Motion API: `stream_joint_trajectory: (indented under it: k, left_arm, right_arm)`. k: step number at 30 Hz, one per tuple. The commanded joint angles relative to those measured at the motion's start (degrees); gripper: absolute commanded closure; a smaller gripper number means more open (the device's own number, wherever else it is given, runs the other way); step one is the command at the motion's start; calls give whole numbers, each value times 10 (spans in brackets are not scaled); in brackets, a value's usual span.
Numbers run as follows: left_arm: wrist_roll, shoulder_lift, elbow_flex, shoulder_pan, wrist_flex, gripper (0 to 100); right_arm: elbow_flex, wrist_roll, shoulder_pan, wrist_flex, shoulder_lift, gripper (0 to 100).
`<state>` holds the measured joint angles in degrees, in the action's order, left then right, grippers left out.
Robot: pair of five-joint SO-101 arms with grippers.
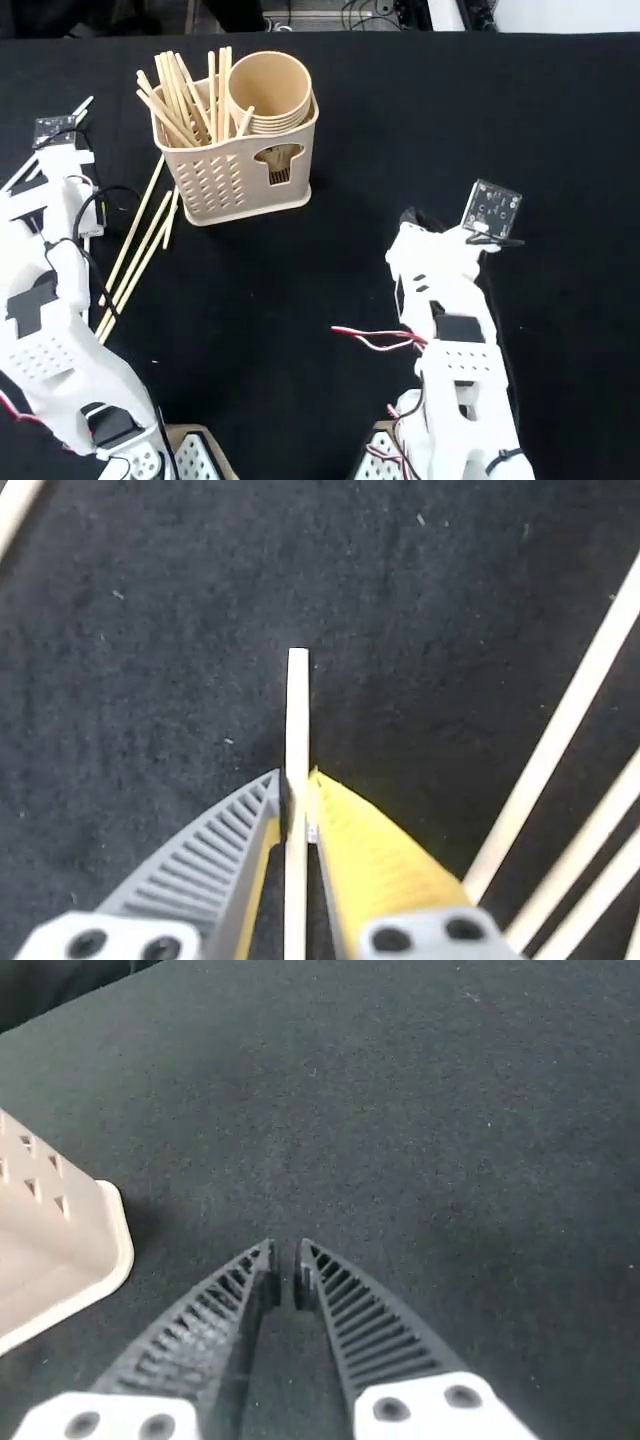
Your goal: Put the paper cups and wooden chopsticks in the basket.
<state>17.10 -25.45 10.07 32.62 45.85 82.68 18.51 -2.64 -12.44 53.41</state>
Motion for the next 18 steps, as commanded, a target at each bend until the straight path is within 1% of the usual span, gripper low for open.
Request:
stream_joint_trajectory:
  k: [1,6,10,12,14,18]
  left_arm:
    - [3,52,-10,8,26,971]
    - [3,185,-9,8,90,971]
    - [2,326,26,13,94,971]
    - [-6,405,64,14,68,971]
    - [-40,494,121,15,16,971]
    - [-96,681,249,11,-135,971]
  right_arm:
    - [3,-6,5,13,0,949]
    - [7,-6,6,13,0,949]
    - [7,-6,6,13,0,949]
    - [7,-6,6,13,0,949]
    - [7,-6,6,13,0,949]
    - [8,-6,6,13,0,949]
